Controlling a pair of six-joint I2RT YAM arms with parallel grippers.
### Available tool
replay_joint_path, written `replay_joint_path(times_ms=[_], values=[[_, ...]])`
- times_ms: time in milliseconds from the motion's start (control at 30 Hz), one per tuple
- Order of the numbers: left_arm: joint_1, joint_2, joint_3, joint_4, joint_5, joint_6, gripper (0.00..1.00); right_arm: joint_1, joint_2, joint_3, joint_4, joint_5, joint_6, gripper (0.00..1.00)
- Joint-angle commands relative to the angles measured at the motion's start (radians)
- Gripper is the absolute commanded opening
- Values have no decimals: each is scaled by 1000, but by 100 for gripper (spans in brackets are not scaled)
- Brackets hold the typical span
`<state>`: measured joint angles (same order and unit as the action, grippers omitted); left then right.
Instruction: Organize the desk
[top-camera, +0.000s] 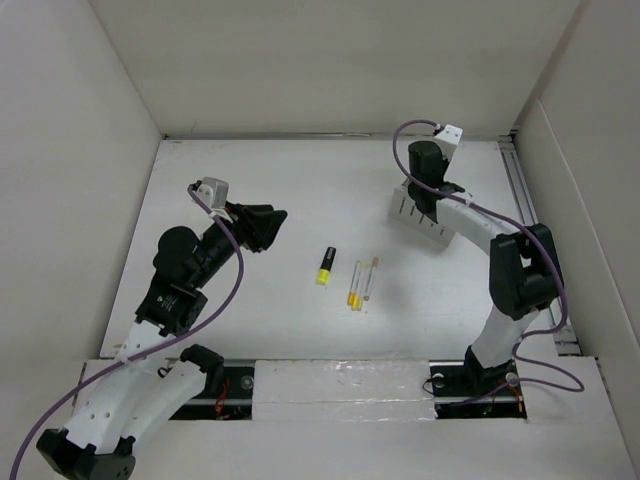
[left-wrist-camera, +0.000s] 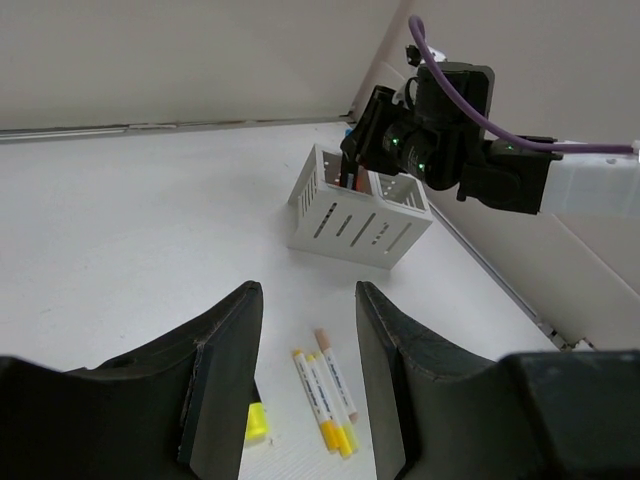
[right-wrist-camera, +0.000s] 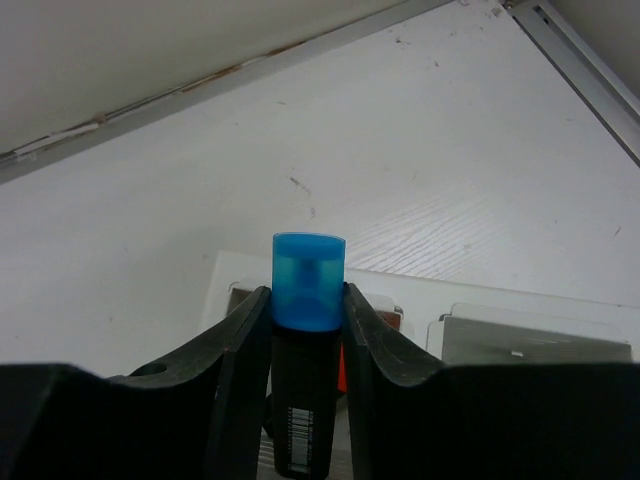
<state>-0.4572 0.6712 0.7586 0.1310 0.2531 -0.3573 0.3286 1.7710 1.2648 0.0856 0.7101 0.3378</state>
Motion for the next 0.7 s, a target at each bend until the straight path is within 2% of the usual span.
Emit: replay_joint_path(times_ms=[0, 133, 267, 300, 333, 433, 500, 600, 667], values=[[-3, 2, 4, 39, -5, 4, 38, 30, -80, -18, 55, 35, 0, 33], [-3, -9, 2, 42, -8, 4, 39, 53, -201, -50, 55, 13, 3, 56], [-3, -4, 2, 39, -3, 4, 38, 72, -280, -67, 28, -55, 10, 57], [-3, -10, -1, 42, -3, 3, 38, 81, -289, -80, 22, -64, 13, 57], [-3, -13, -1, 42, -8, 3, 38, 81, -300, -88, 10, -76, 29, 38], [-3, -2, 7, 35, -15, 4, 38, 127, -338, -142, -15, -205, 70, 0], [-3, 1, 7, 35, -11, 4, 38, 167, -349, -174, -18, -319, 84, 0], [-3, -12, 4, 36, -23, 6, 38, 279, -341, -246, -6, -356, 96, 0], [-3, 2, 8, 33, -28, 7, 38, 350, -326, -274, -17, -406, 102, 21]])
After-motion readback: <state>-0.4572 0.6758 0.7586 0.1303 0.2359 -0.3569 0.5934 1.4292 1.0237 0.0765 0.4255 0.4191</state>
